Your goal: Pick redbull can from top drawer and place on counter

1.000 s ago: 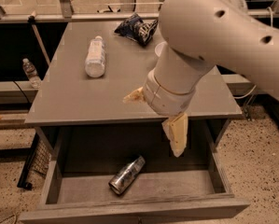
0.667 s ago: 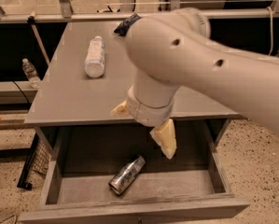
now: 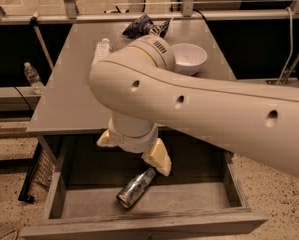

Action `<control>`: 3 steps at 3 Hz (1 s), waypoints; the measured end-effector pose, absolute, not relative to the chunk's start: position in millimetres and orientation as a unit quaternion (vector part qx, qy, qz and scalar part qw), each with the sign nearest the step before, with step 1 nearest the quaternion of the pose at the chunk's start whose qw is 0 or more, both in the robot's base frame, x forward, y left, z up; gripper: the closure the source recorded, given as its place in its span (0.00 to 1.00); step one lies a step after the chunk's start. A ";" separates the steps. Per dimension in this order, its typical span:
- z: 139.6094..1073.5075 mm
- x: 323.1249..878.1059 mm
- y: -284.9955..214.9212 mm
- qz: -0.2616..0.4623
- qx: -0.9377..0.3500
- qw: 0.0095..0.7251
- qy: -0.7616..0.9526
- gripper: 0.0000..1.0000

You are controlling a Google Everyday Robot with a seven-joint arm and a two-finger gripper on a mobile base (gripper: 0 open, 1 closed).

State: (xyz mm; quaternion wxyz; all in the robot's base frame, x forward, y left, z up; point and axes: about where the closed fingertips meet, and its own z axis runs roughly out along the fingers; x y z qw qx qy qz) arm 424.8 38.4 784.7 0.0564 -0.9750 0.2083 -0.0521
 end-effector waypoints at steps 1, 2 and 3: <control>784.7 424.8 38.4 -0.052 -0.975 0.056 0.208 0.00; 769.3 424.0 42.3 -0.047 -0.976 0.060 0.202 0.00; 734.8 420.7 52.0 -0.035 -0.981 0.065 0.181 0.00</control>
Offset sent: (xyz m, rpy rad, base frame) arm -0.0017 0.0132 -0.0547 0.0328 0.0353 0.0461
